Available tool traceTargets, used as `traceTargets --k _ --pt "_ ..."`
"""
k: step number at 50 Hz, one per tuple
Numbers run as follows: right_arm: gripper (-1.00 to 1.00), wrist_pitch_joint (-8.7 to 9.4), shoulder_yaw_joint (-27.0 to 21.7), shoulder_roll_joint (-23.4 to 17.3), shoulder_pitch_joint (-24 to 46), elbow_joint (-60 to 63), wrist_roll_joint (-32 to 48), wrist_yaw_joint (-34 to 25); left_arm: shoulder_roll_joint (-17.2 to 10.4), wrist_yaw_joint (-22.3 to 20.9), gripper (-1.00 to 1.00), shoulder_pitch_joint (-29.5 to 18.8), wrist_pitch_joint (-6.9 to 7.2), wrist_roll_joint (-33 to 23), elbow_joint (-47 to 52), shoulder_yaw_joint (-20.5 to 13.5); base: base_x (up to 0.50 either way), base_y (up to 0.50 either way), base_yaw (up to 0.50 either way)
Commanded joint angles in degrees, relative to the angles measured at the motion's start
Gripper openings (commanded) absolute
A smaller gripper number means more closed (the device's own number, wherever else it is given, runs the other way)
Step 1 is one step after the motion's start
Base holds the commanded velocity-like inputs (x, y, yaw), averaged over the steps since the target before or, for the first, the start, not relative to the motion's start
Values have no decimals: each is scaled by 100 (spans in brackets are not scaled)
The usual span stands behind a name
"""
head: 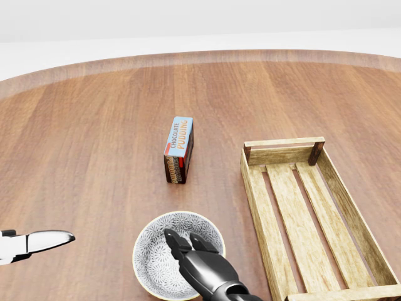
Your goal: Pick up the bowl on the left and put it in the tray.
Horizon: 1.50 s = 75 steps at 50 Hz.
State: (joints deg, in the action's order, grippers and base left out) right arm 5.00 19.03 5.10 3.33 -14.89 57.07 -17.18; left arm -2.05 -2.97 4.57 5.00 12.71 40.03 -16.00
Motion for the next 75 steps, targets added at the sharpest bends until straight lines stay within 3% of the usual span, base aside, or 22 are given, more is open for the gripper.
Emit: traceTargets --k 1,45,54,55,56,57,75 --pt "100 0 14 61 103 -206 19 31 -9 3 100 -11 0 32 17 -34 0 0 0" --pt "100 0 -72 439 644 -2139 -250 906 -14 25 100 -24 0 24 -17 -12 0 0 0" --pt "100 0 -38 449 575 -2013 -211 848 -27 32 100 -46 0 50 -11 -42 0 0 0" --pt "95 0 -40 448 561 -1980 -225 844 -28 33 100 -48 0 53 -10 -42 1 0 0" --pt "31 0 -31 443 541 -1939 -228 831 -28 34 100 -48 0 47 -17 -39 0 0 0" --pt "-97 0 -2 429 497 -1866 -206 802 -26 35 100 -47 0 44 -24 -34 0 0 0" --pt "-100 0 369 422 61 -1061 -32 511 -12 31 100 -18 0 -17 -65 -2 0 0 0"
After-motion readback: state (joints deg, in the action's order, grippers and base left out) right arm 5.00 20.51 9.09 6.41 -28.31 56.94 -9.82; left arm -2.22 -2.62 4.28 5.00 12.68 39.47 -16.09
